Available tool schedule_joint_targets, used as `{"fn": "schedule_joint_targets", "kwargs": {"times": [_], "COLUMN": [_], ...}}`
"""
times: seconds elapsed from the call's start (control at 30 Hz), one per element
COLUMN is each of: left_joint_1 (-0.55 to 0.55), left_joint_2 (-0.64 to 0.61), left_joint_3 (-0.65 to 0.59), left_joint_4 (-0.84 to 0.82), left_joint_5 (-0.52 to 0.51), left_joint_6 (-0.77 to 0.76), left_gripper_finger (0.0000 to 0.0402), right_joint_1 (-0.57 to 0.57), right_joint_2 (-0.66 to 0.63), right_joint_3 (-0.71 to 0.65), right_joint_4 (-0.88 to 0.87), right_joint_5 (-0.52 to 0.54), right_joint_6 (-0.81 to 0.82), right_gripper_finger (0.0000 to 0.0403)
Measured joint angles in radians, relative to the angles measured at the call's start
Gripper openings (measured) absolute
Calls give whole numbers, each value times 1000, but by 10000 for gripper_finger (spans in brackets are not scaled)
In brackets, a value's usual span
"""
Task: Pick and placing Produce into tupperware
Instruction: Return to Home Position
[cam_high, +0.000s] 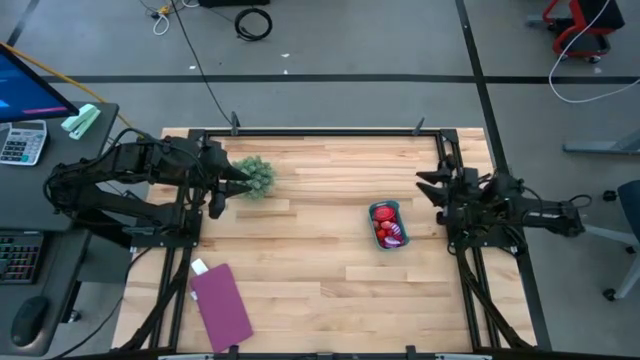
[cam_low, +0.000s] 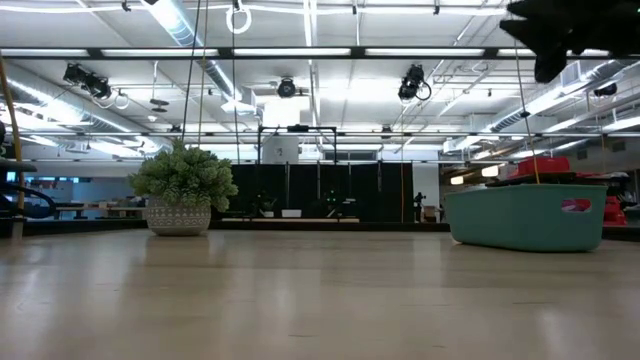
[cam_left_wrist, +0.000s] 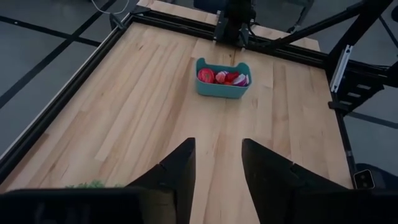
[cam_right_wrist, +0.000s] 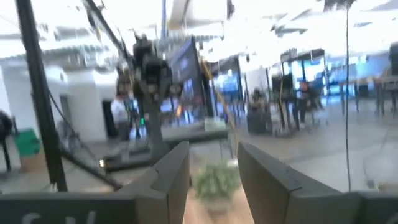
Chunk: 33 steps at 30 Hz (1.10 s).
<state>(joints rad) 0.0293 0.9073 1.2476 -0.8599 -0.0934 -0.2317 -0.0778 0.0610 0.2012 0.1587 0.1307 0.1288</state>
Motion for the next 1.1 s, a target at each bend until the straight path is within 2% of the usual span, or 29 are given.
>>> {"fn": "schedule_joint_targets", "kwargs": {"times": [0.1, 0.37, 0.53, 0.6, 0.97, 1.1], "left_joint_1": [0, 0, 0, 0, 0, 0], "left_joint_2": [0, 0, 0, 0, 2, 2], "left_joint_3": [0, 1, 1, 1, 1, 1], "left_joint_4": [-1, 4, 16, 32, 41, 68], "left_joint_5": [0, 0, 0, 0, 0, -5], "left_joint_6": [4, 7, 8, 8, 21, 34], "left_gripper_finger": [136, 148, 153, 151, 135, 137], "right_joint_1": [0, 0, 0, 0, 2, 2], "right_joint_2": [-59, -49, -49, -49, -41, -41], "right_joint_3": [1, -31, -174, -189, -191, -191], "right_joint_4": [-18, -39, 144, 185, 75, 45], "right_joint_5": [-32, -51, -54, -62, -56, -55], "right_joint_6": [-2, 31, 83, 79, 138, 113], "right_gripper_finger": [144, 144, 144, 144, 144, 144]}}
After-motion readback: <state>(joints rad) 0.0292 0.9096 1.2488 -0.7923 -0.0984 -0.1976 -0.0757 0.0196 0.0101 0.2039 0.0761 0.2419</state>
